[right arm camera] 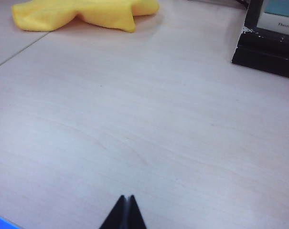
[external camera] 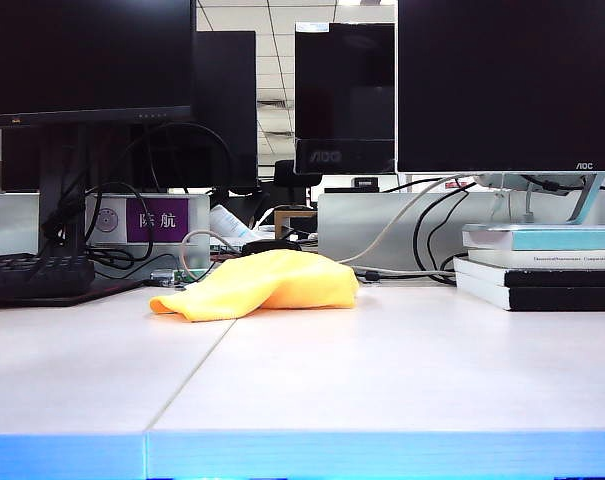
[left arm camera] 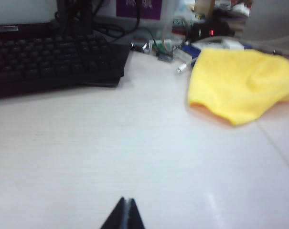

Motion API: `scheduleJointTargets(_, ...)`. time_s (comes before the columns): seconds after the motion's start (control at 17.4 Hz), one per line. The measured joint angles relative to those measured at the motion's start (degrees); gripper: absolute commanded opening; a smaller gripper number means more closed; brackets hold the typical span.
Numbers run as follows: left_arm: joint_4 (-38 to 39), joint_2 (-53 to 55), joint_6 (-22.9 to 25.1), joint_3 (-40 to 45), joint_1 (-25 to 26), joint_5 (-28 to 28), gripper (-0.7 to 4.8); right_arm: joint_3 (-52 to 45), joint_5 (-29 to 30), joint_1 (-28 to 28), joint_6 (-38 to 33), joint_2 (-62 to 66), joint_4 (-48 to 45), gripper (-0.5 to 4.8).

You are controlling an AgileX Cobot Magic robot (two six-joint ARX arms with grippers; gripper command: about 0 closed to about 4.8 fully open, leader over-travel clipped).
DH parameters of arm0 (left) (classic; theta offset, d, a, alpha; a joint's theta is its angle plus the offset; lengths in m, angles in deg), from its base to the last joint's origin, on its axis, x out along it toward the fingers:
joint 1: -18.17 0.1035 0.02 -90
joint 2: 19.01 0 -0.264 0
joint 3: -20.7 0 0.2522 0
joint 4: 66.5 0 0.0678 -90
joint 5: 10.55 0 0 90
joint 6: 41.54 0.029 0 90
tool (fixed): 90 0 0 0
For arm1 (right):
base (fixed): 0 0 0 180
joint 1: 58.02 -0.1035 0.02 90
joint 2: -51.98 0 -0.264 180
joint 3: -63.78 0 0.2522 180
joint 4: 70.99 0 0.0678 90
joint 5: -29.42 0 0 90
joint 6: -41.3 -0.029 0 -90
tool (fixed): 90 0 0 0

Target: Wipe the table from back to front using the rag.

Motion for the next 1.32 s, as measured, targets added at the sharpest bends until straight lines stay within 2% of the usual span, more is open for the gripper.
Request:
scheduleJointTargets(0.11,0.2,0.1,1.1,0.0,0.0,-1.1,-0.05,0.0,0.0,0.0,0.0,0.0,0.0,0.00)
scheduleJointTargets(0.86,0.2,0.1,0.0,0.0,0.0,-1.0,-0.05,-0.7,0.0,0.2,0.0,0.0,-0.7,0.00)
scheduleJointTargets(0.98,0.2,0.1,0.0,0.0,0.0,-1.0,-0.05,-2.6,-1.6,1.1,0.0,0.0,-0.9,0.00)
scheduleJointTargets(1.09,0.2,0.1,0.0,0.0,0.0,-1.0,-0.05,-4.6,-7.4,3.3,0.0,0.0,-5.9,-0.01)
scheduleJointTargets(1.32,0.2,0.1,0.0,0.0,0.0,-1.0,-0.05,-7.6,-7.9,9.7,0.0,0.0,-17.8,0.00)
